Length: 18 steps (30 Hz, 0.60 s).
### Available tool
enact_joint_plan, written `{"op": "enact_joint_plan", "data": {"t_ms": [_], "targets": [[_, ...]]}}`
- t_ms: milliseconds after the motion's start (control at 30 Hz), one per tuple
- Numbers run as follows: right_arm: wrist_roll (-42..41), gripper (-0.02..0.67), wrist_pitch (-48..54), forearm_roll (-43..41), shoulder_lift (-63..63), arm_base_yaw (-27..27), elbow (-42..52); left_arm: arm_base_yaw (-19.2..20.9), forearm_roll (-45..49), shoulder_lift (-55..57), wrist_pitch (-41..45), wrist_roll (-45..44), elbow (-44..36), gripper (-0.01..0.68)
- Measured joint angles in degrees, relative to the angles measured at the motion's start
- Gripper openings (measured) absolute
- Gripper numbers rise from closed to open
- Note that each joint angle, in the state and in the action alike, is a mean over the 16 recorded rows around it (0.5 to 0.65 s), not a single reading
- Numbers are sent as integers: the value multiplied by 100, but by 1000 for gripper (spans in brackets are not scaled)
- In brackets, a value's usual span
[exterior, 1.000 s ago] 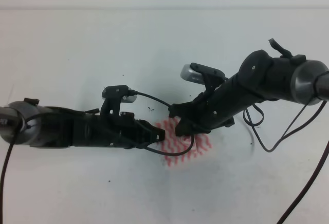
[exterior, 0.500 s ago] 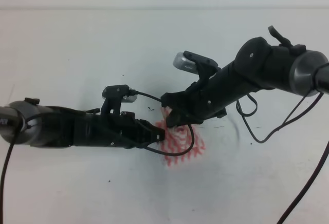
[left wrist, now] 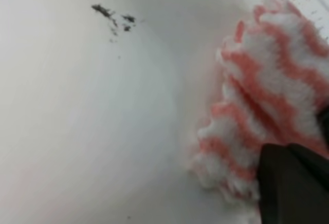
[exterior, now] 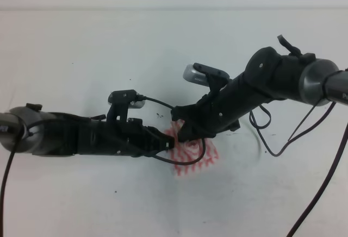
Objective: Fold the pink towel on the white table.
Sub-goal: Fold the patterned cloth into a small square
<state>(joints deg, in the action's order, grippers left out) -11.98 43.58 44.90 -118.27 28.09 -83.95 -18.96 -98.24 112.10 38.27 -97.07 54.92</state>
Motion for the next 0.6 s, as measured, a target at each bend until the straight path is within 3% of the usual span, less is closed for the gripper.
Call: {"op": "enact_joint_plan", "data": {"t_ms": [400, 600], "targets": [[-14, 231, 284, 169, -5, 0, -117, 6, 450, -625, -639, 202, 0, 0], [-7, 183, 470, -11, -2, -3, -252, 9, 449, -762, -757, 215, 0, 0]]}}
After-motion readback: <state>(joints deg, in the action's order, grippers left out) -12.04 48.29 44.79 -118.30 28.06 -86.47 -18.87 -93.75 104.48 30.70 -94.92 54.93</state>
